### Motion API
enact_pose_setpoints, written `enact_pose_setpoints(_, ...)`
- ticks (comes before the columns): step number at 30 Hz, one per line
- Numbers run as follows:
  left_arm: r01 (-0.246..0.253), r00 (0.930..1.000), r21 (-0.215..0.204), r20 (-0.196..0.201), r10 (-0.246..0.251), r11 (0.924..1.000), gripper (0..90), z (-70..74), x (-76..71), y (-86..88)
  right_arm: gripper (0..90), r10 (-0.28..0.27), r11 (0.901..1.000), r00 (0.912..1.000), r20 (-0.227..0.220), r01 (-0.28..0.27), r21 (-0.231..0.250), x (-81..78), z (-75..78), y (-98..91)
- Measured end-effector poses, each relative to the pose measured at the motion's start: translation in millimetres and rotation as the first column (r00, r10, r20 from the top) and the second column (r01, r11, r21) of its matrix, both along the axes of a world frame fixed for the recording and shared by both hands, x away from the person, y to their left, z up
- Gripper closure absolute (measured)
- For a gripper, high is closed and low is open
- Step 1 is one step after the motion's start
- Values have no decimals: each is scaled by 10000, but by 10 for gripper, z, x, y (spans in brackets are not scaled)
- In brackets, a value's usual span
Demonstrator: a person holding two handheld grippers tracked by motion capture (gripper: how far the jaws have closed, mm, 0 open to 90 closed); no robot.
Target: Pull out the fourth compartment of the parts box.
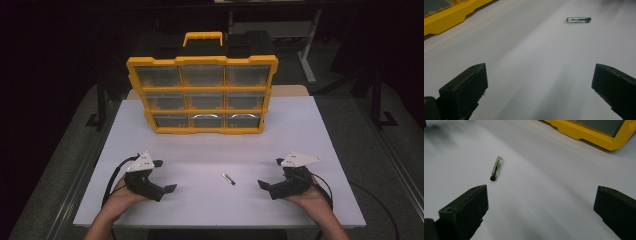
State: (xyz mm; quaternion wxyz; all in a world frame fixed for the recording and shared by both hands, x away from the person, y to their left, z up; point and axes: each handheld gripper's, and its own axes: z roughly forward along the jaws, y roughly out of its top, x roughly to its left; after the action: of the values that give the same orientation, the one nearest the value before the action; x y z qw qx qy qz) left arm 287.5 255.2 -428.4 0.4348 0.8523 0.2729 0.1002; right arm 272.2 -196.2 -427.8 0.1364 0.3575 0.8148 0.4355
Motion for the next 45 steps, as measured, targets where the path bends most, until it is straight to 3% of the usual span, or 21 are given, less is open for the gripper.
enact_pose_setpoints(17, 97, 9999, -250, -43, -98, 9996, 5, 23, 37, -38, 0, 98, 10000, 10000, 1, -98, -9, 0, 2, 24)
enact_pose_setpoints(45, 434, 9990, -223, -101, -436, 9988, 5, 65, 148, -237, 0, 122, 9999, 9999, -28, -122, 88, 3, 9, 18)
